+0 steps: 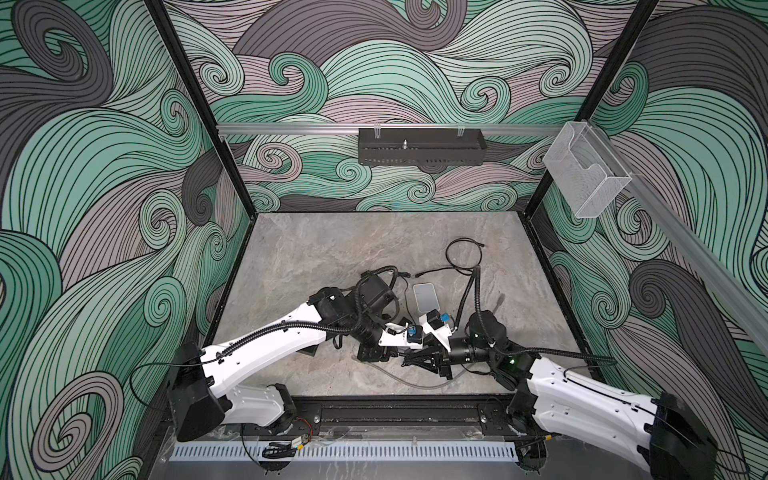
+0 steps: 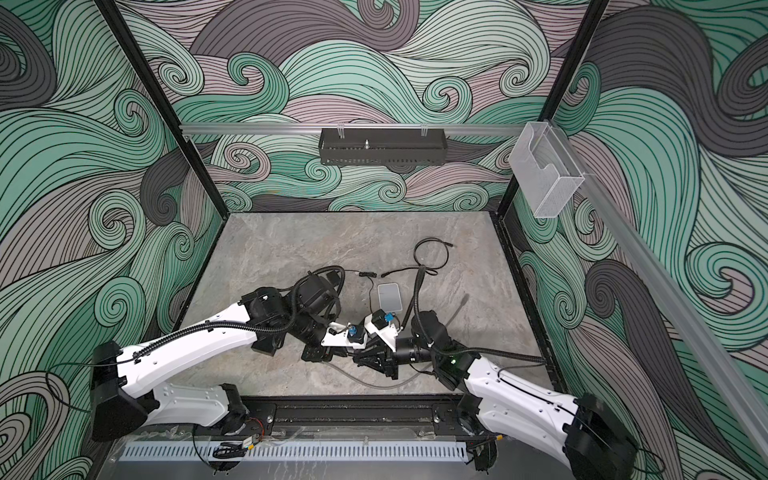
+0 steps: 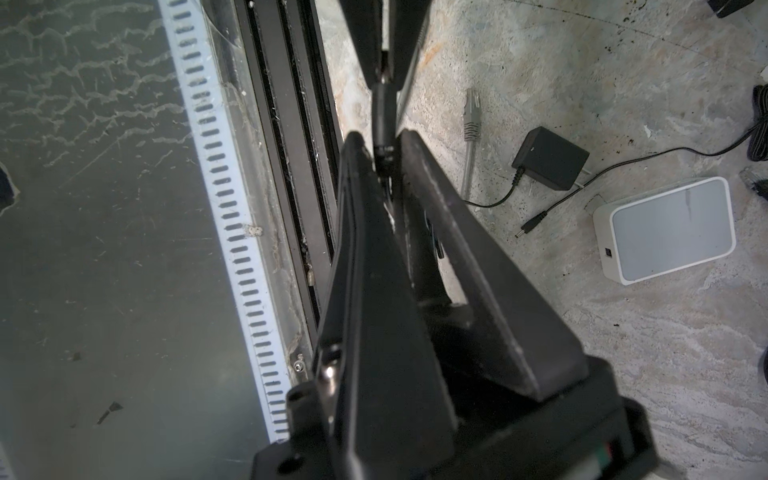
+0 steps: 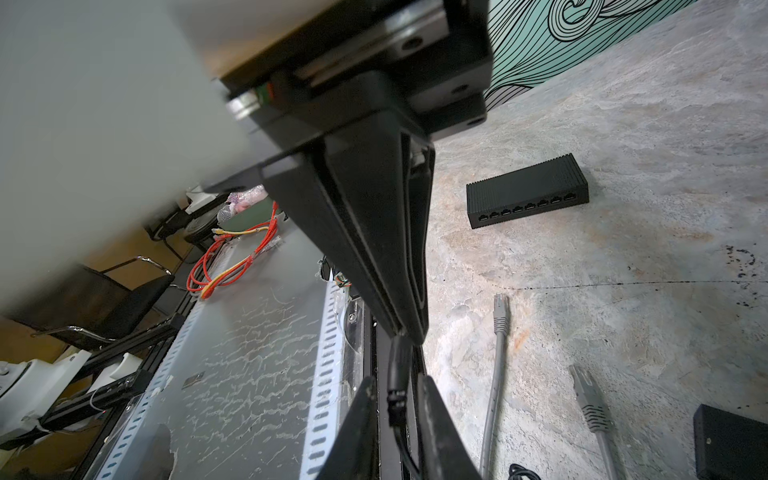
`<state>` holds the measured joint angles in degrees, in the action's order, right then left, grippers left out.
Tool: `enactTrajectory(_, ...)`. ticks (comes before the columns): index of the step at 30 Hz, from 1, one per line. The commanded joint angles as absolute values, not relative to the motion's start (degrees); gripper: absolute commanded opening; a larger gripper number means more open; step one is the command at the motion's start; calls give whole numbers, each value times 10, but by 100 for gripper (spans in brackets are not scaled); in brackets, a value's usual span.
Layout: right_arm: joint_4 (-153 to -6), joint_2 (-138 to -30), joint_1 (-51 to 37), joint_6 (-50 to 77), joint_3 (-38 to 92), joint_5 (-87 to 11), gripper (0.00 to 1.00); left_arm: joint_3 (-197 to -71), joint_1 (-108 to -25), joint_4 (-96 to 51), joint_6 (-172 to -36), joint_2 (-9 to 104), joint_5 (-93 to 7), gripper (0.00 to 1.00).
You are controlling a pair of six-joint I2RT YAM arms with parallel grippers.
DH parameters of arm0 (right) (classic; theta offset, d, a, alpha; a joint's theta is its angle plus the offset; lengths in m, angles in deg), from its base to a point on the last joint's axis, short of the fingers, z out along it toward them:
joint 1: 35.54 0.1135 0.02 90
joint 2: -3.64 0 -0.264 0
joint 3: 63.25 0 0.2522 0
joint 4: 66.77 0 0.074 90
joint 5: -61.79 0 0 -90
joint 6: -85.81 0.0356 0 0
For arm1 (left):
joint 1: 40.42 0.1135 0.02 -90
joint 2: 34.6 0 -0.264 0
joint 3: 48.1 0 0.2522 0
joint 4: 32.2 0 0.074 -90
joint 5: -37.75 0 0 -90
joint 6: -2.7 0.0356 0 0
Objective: Insert the plug into the switch port
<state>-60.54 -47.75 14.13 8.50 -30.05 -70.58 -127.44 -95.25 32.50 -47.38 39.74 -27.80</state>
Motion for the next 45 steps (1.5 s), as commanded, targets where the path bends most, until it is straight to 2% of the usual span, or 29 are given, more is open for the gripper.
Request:
enactTrajectory(1,-593,-476,146,83,-305,-706,17,-1295,-957,319,-470,385,-258,0)
enactTrajectory(6,-594,-470,146,80,-306,-708,1,-1297,-957,321,-471,389,-261,0)
enactTrajectory(9,-603,-462,146,75,-306,-702,0,-1295,-957,317,-477,390,-263,0)
enactTrajectory(11,-614,-451,146,68,-307,-694,0,-1297,-957,304,-514,386,-284,30)
enactTrajectory(12,-621,-444,146,64,-308,-688,0,-1300,-957,297,-548,381,-299,41)
enactTrajectory(14,-643,-422,146,51,-309,-670,0,-1287,-948,262,-584,354,-291,54)
enactTrajectory(17,-669,-379,144,27,-315,-635,0,-1229,-929,169,-633,293,-259,63)
enactTrajectory(19,-679,-352,143,7,-320,-615,0,-1198,-915,115,-671,262,-232,61)
enactTrajectory(23,-689,-315,139,-29,-323,-596,0,-1134,-902,-24,-766,222,-170,47)
enactTrajectory(26,-676,-300,133,-36,-321,-586,0,-1090,-903,-119,-820,212,-147,44)
enactTrajectory(33,-660,-319,130,-37,-305,-591,0,-1095,-902,-121,-827,229,-138,41)
enactTrajectory(38,-648,-335,130,-36,-298,-594,0,-1099,-902,-120,-828,241,-120,28)
enactTrajectory(41,-642,-336,130,-34,-298,-595,0,-1098,-903,-116,-830,245,-121,28)
enactTrajectory(45,-636,-332,130,-32,-299,-597,0,-1095,-902,-106,-826,250,-127,35)
